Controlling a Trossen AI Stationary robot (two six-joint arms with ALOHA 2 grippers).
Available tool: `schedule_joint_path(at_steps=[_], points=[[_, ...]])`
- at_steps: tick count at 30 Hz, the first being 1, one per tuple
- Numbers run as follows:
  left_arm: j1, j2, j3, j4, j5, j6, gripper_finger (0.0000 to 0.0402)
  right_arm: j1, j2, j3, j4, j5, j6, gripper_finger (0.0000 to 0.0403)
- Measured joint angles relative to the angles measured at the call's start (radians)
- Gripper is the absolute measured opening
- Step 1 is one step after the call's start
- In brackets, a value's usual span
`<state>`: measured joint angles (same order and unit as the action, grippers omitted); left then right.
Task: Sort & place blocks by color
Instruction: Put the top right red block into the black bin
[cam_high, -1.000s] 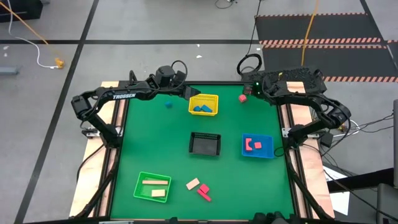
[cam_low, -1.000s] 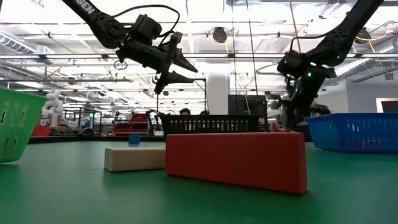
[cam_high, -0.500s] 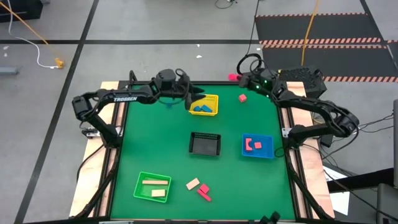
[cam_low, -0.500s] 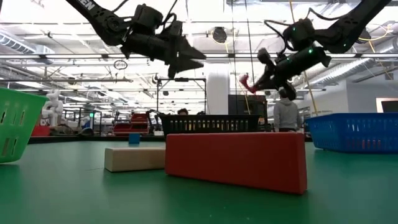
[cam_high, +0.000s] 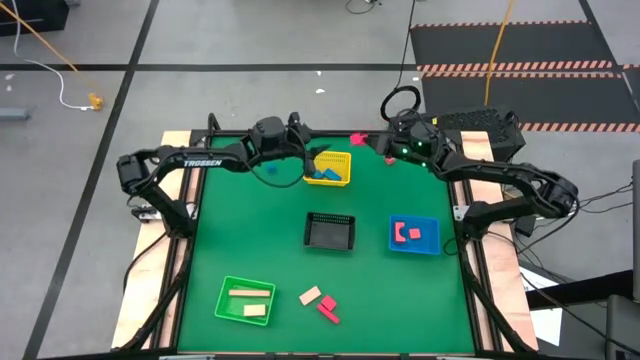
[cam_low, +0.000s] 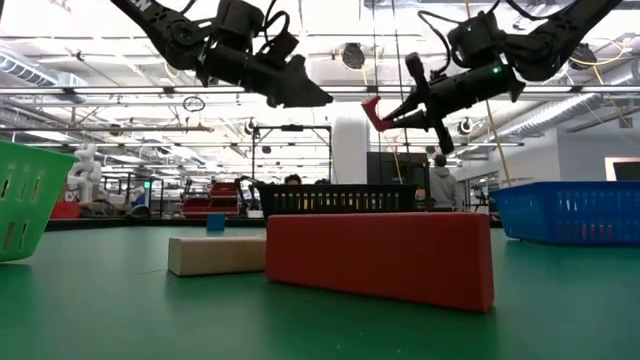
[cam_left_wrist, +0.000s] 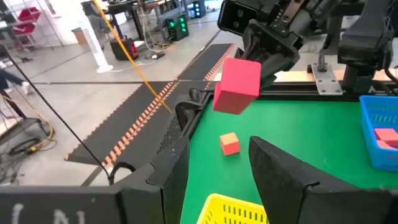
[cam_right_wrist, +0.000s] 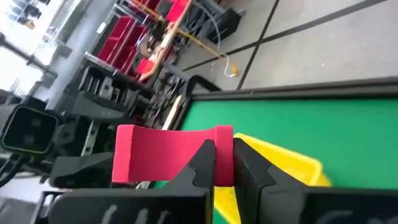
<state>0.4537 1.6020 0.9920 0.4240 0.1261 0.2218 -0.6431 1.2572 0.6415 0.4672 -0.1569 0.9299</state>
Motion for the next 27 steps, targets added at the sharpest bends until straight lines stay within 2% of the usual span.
schedule_joint_path(at_steps=[5,9,14,22,27], points=[[-0.046,0.000,0.000,0.000,-0.081,-0.014,0.0200,0.050,0.000,0.000,0.033,0.007,0.045,0.0014],[-0.086,0.000,0.000,0.001,-0.154,0.007,0.0232,0.092,0.000,0.000,0.046,0.084,0.056,0.0014],[-0.133,0.000,0.000,0.036,-0.176,0.034,0.0263,0.150,0.000,0.000,0.045,0.105,0.105,0.0014],[-0.202,0.000,0.000,0.125,-0.174,0.042,0.0254,0.267,0.000,0.000,0.046,0.206,0.139,0.0014],[-0.238,0.000,0.000,0.122,-0.171,0.038,0.0252,0.307,0.000,0.000,0.059,0.215,0.162,0.0015]])
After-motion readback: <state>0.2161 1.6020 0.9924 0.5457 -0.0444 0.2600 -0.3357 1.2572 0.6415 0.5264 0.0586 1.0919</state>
